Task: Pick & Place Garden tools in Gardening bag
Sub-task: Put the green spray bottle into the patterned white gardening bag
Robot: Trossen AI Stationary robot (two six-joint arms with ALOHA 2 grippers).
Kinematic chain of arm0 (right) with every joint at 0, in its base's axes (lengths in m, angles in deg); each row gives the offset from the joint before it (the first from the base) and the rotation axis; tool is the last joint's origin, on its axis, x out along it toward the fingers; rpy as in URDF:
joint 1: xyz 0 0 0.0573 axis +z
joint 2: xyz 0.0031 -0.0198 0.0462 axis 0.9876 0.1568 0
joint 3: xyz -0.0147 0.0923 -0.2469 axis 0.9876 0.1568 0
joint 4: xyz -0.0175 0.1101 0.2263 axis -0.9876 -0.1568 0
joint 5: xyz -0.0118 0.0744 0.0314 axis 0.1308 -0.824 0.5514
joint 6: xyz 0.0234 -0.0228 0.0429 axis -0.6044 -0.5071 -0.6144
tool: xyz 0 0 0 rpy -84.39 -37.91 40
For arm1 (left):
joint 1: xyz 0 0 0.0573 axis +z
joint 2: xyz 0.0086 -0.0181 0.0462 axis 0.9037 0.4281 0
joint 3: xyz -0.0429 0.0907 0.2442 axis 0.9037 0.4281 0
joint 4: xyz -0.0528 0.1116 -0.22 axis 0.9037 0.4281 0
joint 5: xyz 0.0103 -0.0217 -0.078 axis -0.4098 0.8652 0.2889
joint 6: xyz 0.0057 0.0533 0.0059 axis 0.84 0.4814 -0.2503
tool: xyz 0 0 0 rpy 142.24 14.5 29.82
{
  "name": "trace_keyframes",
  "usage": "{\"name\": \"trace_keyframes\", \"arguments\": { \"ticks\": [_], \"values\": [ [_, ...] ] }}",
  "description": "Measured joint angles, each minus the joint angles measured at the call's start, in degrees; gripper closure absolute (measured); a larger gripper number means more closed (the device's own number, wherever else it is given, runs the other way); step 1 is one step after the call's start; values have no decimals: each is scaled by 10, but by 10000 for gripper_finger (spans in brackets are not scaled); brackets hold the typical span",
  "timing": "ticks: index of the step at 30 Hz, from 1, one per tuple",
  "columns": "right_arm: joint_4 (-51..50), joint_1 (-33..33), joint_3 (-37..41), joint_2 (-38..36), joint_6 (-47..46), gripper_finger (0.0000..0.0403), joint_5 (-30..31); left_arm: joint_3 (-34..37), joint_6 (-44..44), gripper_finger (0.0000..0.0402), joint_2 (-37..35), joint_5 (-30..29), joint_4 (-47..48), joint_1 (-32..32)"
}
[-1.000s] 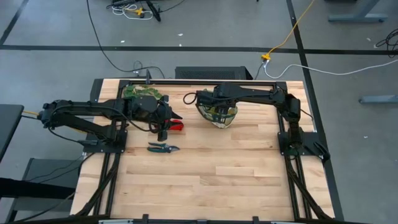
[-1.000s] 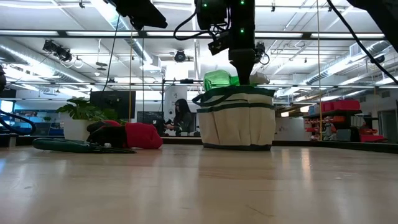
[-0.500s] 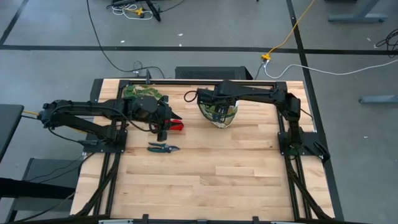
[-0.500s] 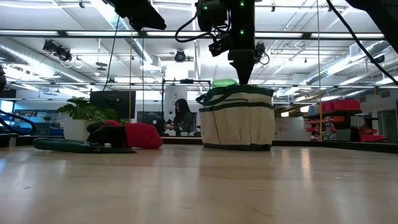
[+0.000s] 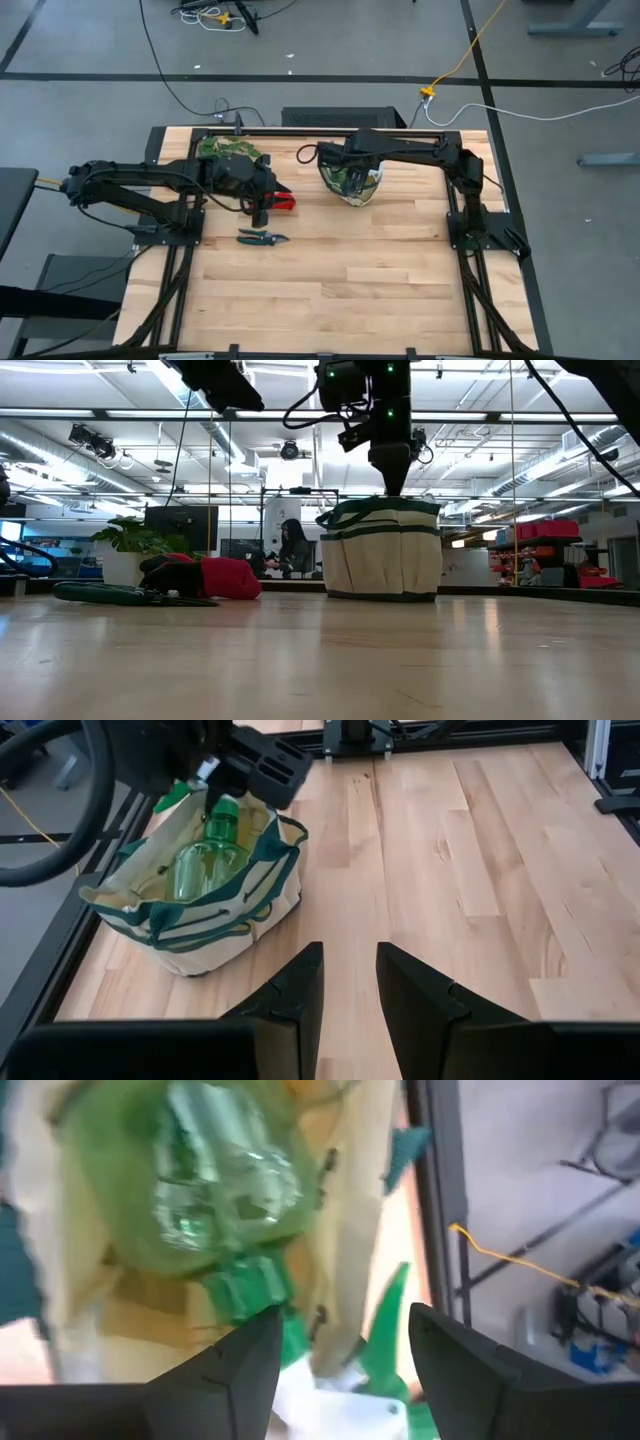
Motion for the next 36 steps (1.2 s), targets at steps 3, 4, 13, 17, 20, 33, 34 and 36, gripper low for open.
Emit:
{"name": "trace_keyframes", "arguments": {
  "ticks": [3, 4, 13, 17, 20, 33, 34, 36],
  "values": [
    [-24, -7, 0, 0, -24, 188, 14, 0, -2, 298, 0, 0, 6, 0],
    [-28, -10, 0, -1, -32, 187, 17, 0, -3, 298, 0, 0, 6, 0],
    [-41, -30, 0, -1, -39, 179, 32, 0, -3, 298, 0, 0, 6, 0],
    [-41, -41, 0, -5, -33, 179, 38, 0, -1, 298, 0, 0, 6, 0],
    [-47, -53, 0, -12, -35, 179, 47, 0, -1, 298, 0, 0, 6, 0],
    [-58, -95, 0, -49, -69, 179, -50, 0, 0, 298, 0, 0, 12, 0],
    [-58, -98, 0, -49, -69, 179, -48, 0, -1, 298, 0, 0, 12, 0],
    [-58, -104, 0, -49, -67, 179, -51, 0, -2, 298, 0, 0, 12, 0]
  ]
}}
